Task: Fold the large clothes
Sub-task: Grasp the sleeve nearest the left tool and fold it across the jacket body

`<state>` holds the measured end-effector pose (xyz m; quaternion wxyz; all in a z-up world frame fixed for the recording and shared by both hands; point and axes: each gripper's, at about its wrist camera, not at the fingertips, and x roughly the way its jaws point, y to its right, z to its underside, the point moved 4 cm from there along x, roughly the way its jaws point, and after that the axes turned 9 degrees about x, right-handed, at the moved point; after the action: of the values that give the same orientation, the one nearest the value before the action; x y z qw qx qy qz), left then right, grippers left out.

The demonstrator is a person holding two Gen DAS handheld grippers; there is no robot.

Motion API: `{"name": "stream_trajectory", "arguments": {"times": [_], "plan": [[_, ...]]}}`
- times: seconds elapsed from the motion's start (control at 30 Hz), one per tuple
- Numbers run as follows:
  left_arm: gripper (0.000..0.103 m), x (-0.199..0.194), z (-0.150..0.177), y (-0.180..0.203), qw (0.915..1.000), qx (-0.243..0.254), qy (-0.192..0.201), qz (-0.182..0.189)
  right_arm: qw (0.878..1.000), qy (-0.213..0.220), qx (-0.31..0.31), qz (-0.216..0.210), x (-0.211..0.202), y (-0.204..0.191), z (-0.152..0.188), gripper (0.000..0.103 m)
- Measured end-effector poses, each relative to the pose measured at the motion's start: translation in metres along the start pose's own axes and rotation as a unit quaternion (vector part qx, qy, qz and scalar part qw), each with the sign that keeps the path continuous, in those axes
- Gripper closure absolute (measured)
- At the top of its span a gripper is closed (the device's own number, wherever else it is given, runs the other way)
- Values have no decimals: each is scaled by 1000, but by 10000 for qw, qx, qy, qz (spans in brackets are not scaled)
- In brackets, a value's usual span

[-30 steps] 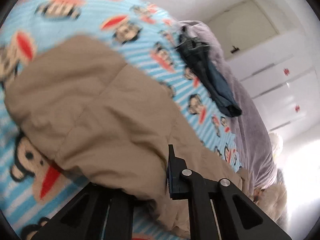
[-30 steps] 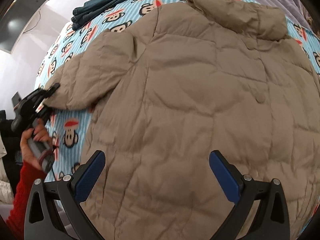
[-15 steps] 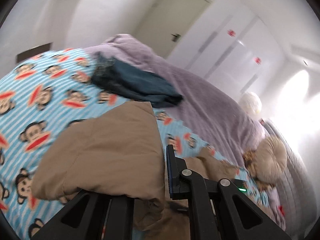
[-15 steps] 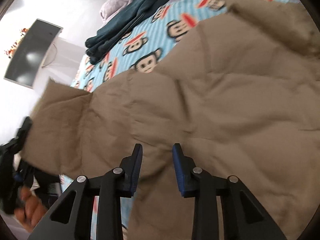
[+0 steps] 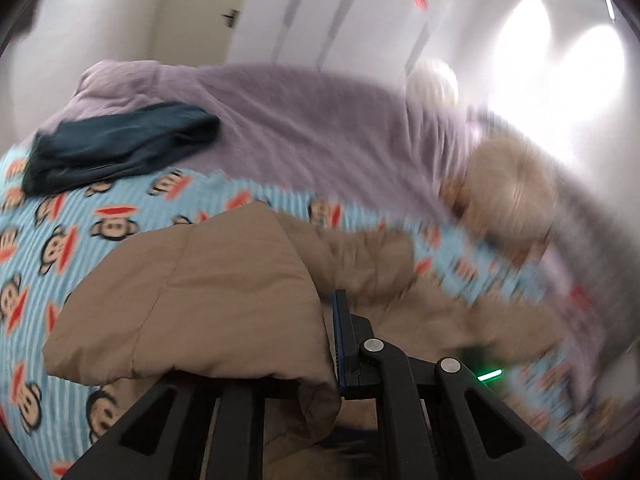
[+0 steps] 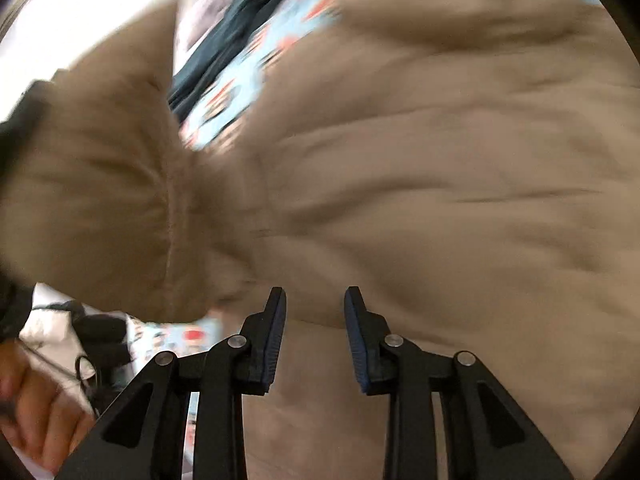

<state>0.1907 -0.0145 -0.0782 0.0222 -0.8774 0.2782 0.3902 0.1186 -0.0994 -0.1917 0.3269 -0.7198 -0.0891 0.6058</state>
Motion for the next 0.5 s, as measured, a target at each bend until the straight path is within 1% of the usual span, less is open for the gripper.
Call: {"name": "stream_trajectory", "arguments": {"times": [0.07, 0.1, 0.13, 0.2, 0.23, 0.27, 0.3, 0.33, 0.37, 0.4, 0.43, 0.47, 0.5], "plan": [[91, 34, 13, 26, 9969, 526, -497, -320, 9989, 249, 220, 329, -26, 35, -3, 69], [91, 55, 24, 41, 9922, 831, -820, -446, 9974, 384, 355, 490, -39, 53, -4, 69], [91, 70, 36, 51, 9878, 1037, -1040, -525, 9957, 513, 466, 619, -51, 68, -5, 68], [90, 91, 56, 69, 9783, 1421, -1358, -658, 9920, 711, 569, 876, -70, 89, -6, 66], [88, 98, 64, 76, 9742, 1559, -1471, -708, 9900, 802, 601, 993, -78, 97, -5, 61], [75, 99, 70, 81, 9715, 1645, -1540, -740, 9877, 866, 630, 1136, -85, 105, -4, 51], [63, 96, 77, 84, 9710, 1677, -1560, -680, 9866, 898, 647, 1203, -91, 110, -5, 46], [28, 93, 81, 88, 9718, 1671, -1541, -619, 9859, 930, 663, 1223, -97, 114, -5, 39], [5, 85, 83, 91, 9734, 1680, -1421, -640, 9856, 955, 676, 1224, -101, 117, -5, 31], [4, 74, 81, 93, 9746, 1720, -1256, -697, 9853, 977, 670, 1231, -106, 120, -7, 25], [4, 65, 80, 94, 9749, 1774, -1130, -736, 9848, 1005, 662, 1252, -108, 123, -7, 16], [4, 55, 80, 94, 9748, 1801, -1056, -789, 9839, 1066, 642, 1282, -111, 128, -8, 16], [4, 41, 80, 89, 9765, 1727, -947, -875, 9825, 1138, 598, 1351, -115, 129, -9, 16]]}}
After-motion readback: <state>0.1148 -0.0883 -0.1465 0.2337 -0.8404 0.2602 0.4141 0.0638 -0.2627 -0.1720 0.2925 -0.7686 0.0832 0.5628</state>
